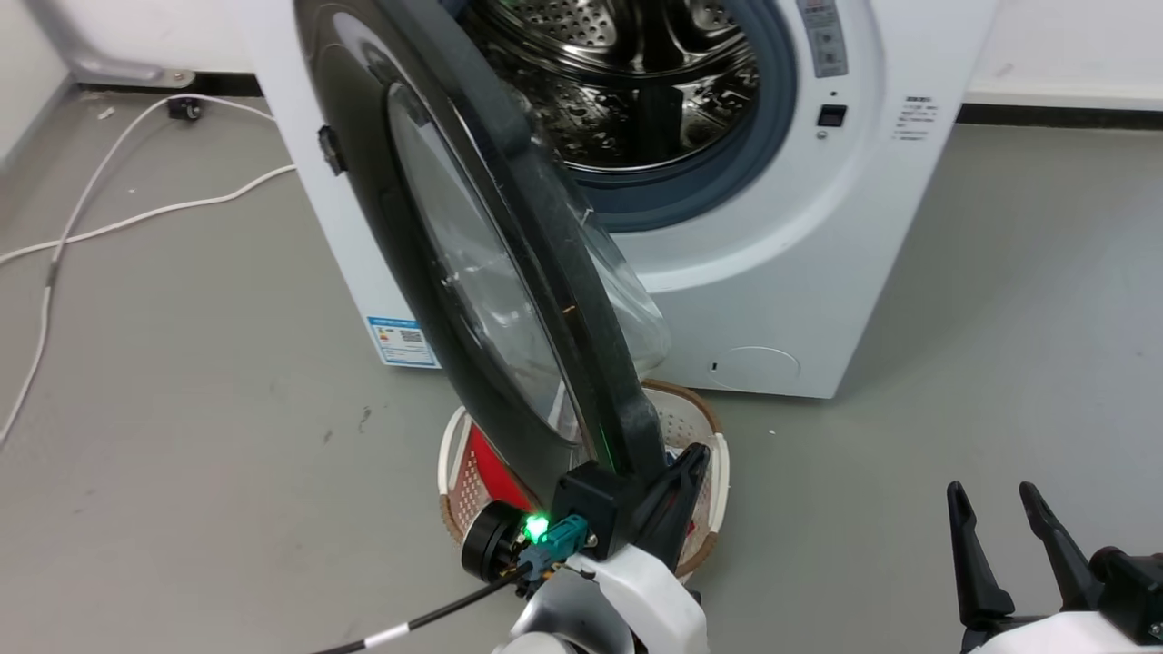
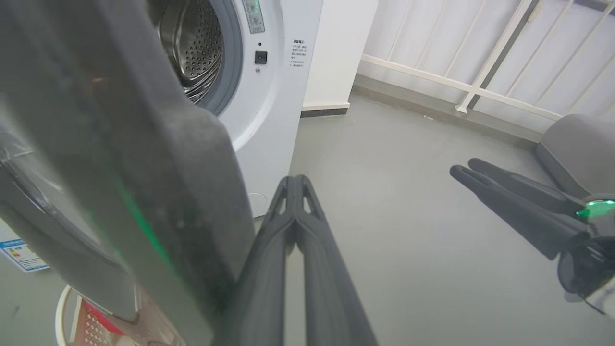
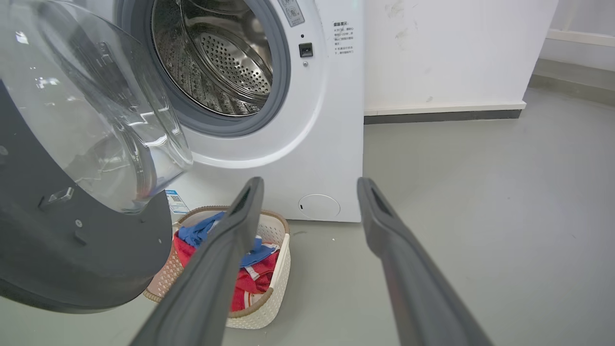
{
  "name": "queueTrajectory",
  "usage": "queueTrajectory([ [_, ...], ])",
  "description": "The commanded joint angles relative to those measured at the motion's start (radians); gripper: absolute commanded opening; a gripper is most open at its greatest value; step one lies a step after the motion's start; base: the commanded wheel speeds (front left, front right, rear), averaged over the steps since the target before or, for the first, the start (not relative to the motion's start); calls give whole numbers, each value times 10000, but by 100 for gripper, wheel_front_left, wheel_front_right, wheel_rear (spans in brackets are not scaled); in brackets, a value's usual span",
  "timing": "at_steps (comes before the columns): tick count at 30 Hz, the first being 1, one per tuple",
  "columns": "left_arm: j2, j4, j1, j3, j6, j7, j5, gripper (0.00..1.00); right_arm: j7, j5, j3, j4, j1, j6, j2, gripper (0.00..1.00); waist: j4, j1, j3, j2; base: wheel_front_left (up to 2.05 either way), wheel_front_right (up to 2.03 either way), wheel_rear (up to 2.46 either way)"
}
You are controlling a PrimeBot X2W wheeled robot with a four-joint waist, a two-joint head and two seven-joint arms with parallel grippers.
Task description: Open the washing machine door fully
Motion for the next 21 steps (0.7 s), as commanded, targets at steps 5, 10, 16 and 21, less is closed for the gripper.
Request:
queueTrajectory([
  [5, 377, -522, 287, 208, 348, 105, 69, 0, 20, -70, 21, -57, -96, 2, 26, 100, 603, 0, 11, 0, 0, 0, 0],
  [10, 533, -985, 530, 121, 473, 159, 172, 0, 109, -65, 18, -93, -52, 2, 25, 100, 1184, 0, 55, 0, 0, 0, 0],
  [16, 631, -1504, 963, 167, 752, 90, 92, 0, 187, -53, -6, -120, -30, 0, 23, 100, 1860, 0, 51, 0, 0, 0, 0],
  [21, 833, -1753, 1227, 498, 1081, -51, 64, 0, 301, -131, 11, -213, -12, 2, 22, 100, 2351, 0, 100, 0, 0, 0, 0],
])
